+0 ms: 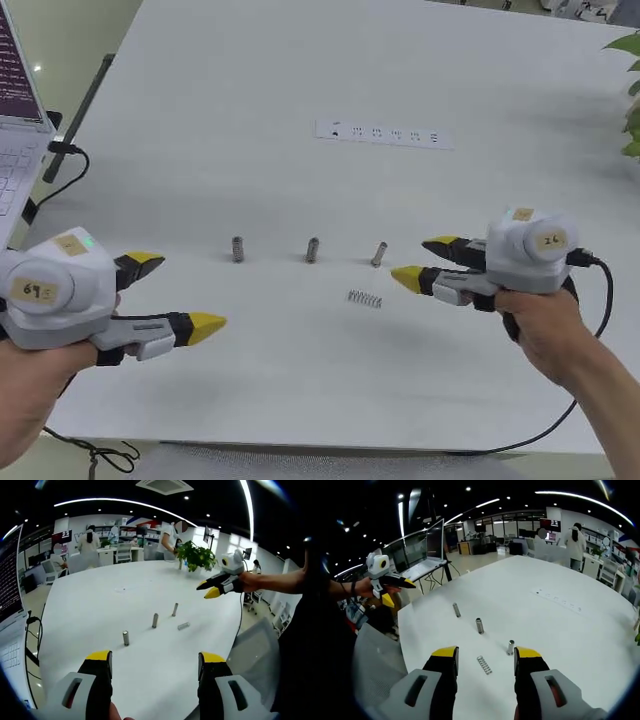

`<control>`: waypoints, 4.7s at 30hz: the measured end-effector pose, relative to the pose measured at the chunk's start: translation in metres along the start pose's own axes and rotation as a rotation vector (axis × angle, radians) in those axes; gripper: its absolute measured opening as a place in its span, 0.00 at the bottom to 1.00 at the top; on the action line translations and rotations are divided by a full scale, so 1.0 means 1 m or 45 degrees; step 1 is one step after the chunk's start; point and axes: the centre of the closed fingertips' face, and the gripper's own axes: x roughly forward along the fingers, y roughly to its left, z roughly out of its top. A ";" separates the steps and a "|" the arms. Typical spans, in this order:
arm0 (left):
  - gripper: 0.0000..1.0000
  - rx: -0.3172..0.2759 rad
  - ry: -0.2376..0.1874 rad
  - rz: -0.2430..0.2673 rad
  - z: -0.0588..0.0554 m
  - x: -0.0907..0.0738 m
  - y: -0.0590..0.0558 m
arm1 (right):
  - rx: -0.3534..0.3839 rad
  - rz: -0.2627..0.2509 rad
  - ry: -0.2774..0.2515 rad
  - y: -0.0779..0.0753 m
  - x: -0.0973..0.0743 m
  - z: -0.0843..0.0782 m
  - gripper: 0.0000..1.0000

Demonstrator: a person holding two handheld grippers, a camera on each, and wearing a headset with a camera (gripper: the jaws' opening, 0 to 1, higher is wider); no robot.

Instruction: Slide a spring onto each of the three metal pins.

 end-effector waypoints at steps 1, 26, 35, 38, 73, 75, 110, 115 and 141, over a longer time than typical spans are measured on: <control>0.66 0.000 -0.001 -0.002 0.000 0.000 0.000 | 0.000 -0.004 -0.001 0.000 -0.002 0.000 0.43; 0.66 0.013 0.005 -0.013 0.001 0.003 -0.007 | 0.121 -0.116 -0.077 0.012 -0.057 -0.029 0.51; 0.66 -0.004 -0.006 -0.009 0.003 0.003 -0.008 | 0.145 -0.138 -0.104 0.017 -0.071 -0.031 0.56; 0.67 -0.007 -0.006 -0.007 0.003 0.003 -0.008 | 0.149 -0.139 -0.111 0.020 -0.075 -0.031 0.57; 0.68 0.093 0.042 -0.147 0.017 0.046 -0.038 | 0.141 -0.091 -0.055 0.026 -0.073 -0.037 0.64; 0.69 0.110 0.047 -0.168 0.019 0.051 -0.042 | 0.143 -0.093 -0.058 0.026 -0.073 -0.036 0.64; 0.66 0.409 0.190 -0.529 0.027 0.153 -0.115 | 0.142 -0.098 -0.039 0.028 -0.079 -0.040 0.65; 0.65 0.412 0.221 -0.561 0.018 0.175 -0.117 | 0.135 -0.091 -0.031 0.028 -0.080 -0.040 0.66; 0.49 0.451 0.363 -0.636 -0.024 0.239 -0.131 | 0.109 -0.052 0.067 0.039 -0.082 -0.056 0.68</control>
